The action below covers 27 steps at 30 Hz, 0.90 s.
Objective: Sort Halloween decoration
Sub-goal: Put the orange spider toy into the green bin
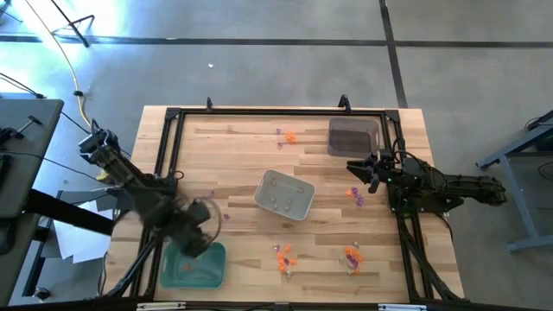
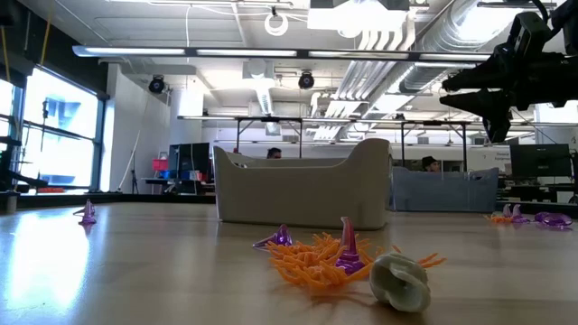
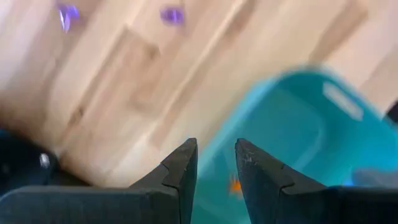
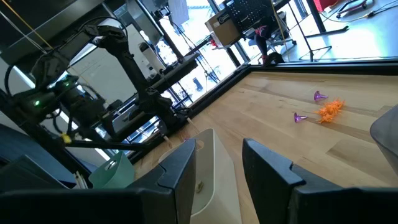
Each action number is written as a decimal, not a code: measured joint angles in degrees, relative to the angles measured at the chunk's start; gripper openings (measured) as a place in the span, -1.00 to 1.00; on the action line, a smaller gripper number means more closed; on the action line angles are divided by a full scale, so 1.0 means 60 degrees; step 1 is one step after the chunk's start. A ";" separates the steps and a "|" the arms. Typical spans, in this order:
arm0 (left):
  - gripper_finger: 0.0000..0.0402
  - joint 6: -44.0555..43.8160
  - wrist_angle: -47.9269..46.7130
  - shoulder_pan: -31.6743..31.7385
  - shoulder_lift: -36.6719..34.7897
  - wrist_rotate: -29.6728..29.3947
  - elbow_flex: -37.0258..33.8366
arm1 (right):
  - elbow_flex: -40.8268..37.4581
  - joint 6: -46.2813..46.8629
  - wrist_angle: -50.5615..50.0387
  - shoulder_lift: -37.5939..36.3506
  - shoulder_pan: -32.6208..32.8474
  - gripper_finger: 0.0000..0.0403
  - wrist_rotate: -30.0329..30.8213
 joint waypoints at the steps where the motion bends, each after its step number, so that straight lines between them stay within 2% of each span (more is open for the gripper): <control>1: -0.51 0.0319 0.0112 0.0421 0.0000 0.0000 0.0000 | 0.0001 -0.0001 0.0000 0.0000 -0.0002 -0.37 -0.0001; 6: -0.51 0.1109 0.0775 0.2529 0.0000 0.0311 0.0000 | 0.0001 0.0000 0.0000 0.0000 -0.0003 -0.37 -0.0001; 11: -0.51 0.1039 0.1108 0.3821 0.0086 0.0397 0.0007 | -0.0001 -0.0002 0.0000 0.0000 0.0000 -0.37 0.0002; 22: -0.51 0.0792 0.1398 0.4977 0.1591 0.0459 0.0007 | 0.0001 0.0000 0.0000 -0.0002 -0.0001 -0.37 0.0001; 27: -0.51 0.1598 0.1487 0.5549 0.2291 0.0547 0.0007 | 0.0001 0.0000 -0.0001 -0.0001 -0.0003 -0.37 0.0003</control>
